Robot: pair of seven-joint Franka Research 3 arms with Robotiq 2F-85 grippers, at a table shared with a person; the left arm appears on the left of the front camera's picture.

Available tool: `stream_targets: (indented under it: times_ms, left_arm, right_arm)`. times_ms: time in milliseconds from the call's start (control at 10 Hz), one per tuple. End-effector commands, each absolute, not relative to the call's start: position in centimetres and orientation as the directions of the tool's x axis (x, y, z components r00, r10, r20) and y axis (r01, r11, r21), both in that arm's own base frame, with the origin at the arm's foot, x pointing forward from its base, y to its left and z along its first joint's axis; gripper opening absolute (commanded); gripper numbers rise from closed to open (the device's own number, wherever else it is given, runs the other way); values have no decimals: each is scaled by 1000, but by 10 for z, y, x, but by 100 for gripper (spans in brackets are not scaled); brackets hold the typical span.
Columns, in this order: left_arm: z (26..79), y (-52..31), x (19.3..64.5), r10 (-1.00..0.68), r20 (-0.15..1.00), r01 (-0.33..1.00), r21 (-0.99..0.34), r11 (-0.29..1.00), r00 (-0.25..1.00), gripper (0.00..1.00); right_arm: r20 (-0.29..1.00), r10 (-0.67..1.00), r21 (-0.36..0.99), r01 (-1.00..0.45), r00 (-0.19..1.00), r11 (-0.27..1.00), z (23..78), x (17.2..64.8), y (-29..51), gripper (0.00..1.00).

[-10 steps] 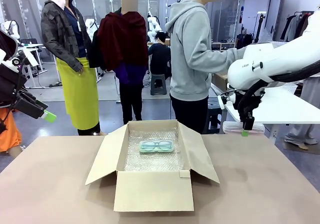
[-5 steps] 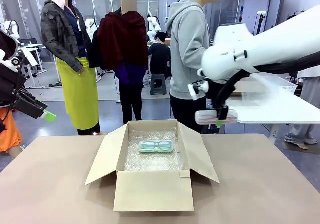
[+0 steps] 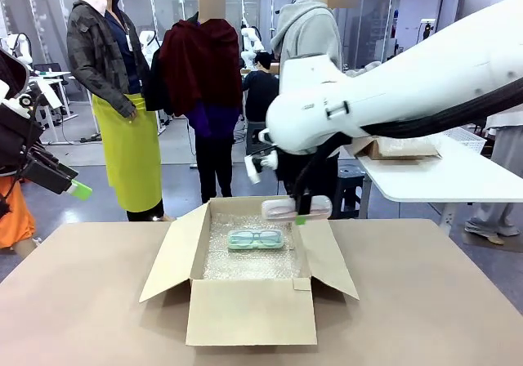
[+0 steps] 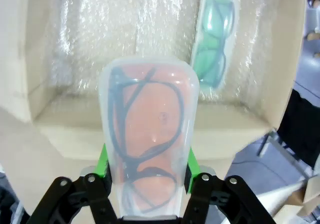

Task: Pack the glasses set securely to prepare it for shipping.
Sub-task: Put the Glasses case from the right side of the table into the Package Box.

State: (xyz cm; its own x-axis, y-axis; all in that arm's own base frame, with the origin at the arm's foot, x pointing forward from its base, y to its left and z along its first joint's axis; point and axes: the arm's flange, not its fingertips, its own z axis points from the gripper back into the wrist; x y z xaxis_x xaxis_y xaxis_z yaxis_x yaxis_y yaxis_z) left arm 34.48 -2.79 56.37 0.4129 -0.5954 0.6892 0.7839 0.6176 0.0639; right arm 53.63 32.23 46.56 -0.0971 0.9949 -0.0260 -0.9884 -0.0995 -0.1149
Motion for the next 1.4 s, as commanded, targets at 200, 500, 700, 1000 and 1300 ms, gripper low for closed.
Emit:
stream_targets:
  times_ms: [200,500,700,1000,1300]
  left_arm:
    - [565,-26,345,-591,700,790,60,610,402,100]
    - [565,-26,345,-591,700,790,60,610,402,100]
    - [565,-26,345,-591,700,790,60,610,402,100]
    - [565,-26,345,-591,700,790,60,610,402,100]
    - [565,-26,345,-591,700,790,60,610,402,100]
  right_arm:
    - [-9,998,-102,-993,-62,-63,439,558,390,63]
    - [-7,997,-64,-995,-75,-76,398,573,401,63]
    - [1,998,1,-998,-63,-63,373,574,402,63]
    - [-29,998,28,-998,-55,-54,348,569,400,63]
    - [-53,997,36,-998,-56,-54,335,566,400,63]
